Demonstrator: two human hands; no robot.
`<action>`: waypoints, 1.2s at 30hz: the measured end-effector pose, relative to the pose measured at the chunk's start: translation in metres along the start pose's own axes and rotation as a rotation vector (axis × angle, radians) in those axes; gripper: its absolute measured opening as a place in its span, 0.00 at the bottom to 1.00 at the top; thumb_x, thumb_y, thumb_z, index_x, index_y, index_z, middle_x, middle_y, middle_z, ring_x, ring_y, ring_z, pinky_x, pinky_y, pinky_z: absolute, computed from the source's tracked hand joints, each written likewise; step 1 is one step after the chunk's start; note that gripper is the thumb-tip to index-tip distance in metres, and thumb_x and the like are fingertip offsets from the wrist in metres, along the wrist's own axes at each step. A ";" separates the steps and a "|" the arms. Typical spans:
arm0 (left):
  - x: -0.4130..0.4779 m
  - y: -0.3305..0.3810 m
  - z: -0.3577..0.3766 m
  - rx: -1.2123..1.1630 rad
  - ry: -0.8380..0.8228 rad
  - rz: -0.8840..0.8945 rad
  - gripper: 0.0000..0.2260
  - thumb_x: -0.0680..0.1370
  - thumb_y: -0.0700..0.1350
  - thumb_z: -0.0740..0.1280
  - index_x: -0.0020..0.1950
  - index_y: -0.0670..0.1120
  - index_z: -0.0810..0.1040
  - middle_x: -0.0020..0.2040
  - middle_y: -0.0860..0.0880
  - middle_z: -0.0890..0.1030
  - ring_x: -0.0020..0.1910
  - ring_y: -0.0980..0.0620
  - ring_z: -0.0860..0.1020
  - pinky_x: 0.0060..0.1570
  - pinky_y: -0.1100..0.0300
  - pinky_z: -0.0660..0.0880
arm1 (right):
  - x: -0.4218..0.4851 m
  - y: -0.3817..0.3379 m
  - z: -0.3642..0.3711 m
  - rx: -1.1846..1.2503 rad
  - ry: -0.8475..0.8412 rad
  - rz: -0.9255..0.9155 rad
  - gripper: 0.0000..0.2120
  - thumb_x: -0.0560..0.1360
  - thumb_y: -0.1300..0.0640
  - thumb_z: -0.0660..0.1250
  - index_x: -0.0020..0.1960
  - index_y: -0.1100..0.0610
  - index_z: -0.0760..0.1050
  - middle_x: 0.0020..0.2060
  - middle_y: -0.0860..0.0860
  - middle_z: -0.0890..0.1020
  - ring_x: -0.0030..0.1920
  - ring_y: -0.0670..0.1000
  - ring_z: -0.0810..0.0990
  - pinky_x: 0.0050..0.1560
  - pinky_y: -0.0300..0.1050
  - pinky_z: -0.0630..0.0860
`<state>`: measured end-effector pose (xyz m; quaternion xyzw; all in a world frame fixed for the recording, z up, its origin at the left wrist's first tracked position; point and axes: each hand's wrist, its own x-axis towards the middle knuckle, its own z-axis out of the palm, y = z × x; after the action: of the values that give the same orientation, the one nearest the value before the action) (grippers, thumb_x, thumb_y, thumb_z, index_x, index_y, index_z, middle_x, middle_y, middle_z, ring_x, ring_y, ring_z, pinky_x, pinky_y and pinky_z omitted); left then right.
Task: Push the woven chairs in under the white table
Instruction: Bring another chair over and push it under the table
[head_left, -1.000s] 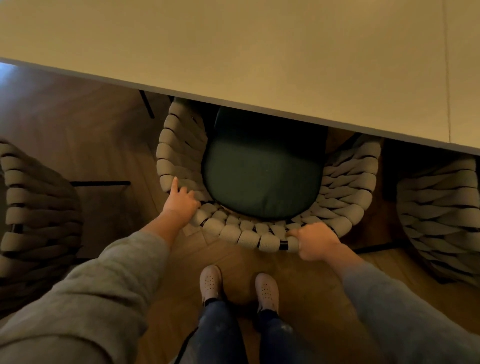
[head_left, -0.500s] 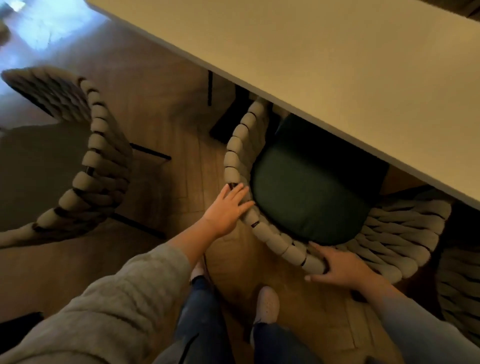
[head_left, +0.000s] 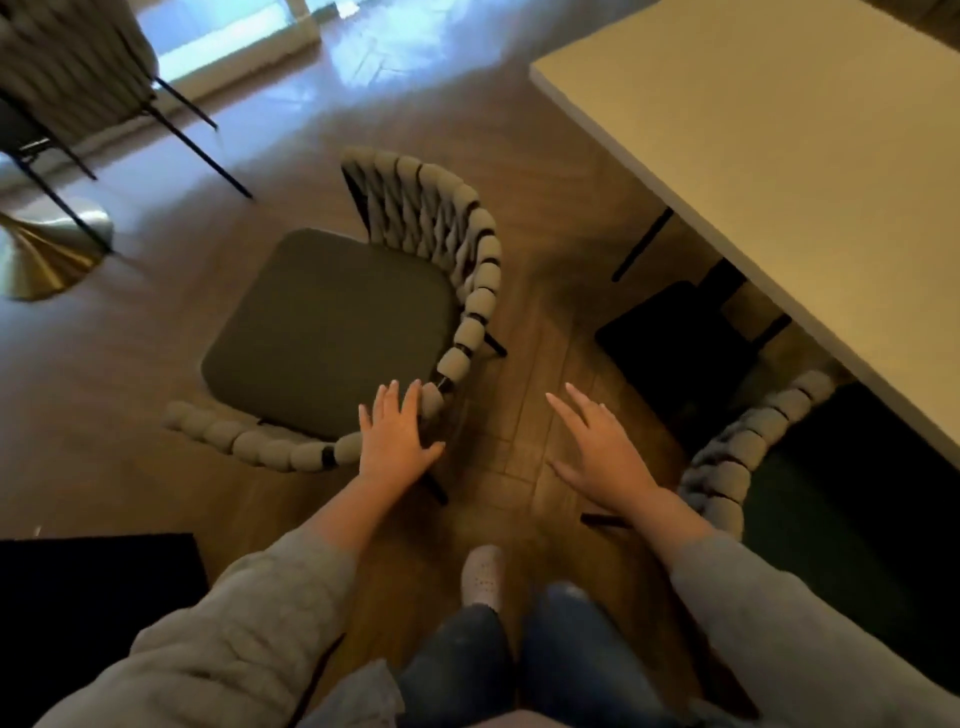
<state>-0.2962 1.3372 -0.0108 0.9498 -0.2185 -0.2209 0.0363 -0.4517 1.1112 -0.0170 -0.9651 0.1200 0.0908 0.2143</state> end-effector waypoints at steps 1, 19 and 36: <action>0.009 -0.008 -0.001 -0.019 -0.042 -0.037 0.43 0.75 0.59 0.70 0.80 0.49 0.49 0.79 0.43 0.54 0.79 0.43 0.50 0.75 0.41 0.49 | 0.023 -0.007 -0.001 -0.036 -0.037 -0.042 0.40 0.74 0.49 0.69 0.79 0.48 0.50 0.78 0.54 0.54 0.77 0.54 0.55 0.75 0.50 0.48; 0.088 -0.004 0.007 -0.149 -0.189 -0.071 0.26 0.80 0.48 0.60 0.78 0.53 0.57 0.57 0.48 0.78 0.49 0.49 0.79 0.50 0.55 0.77 | 0.375 -0.035 -0.049 -0.892 -0.604 -0.775 0.21 0.78 0.60 0.59 0.70 0.49 0.69 0.63 0.50 0.77 0.69 0.52 0.69 0.75 0.62 0.42; 0.150 -0.169 -0.062 -0.019 -0.323 -0.146 0.29 0.78 0.48 0.64 0.77 0.59 0.57 0.57 0.49 0.80 0.53 0.48 0.79 0.46 0.54 0.73 | 0.439 -0.126 -0.039 -0.926 -0.444 -0.684 0.22 0.76 0.51 0.61 0.70 0.44 0.69 0.56 0.48 0.81 0.61 0.51 0.76 0.75 0.55 0.55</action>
<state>-0.0803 1.4228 -0.0433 0.9149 -0.1499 -0.3749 -0.0066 0.0057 1.1203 -0.0328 -0.8998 -0.2956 0.2583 -0.1902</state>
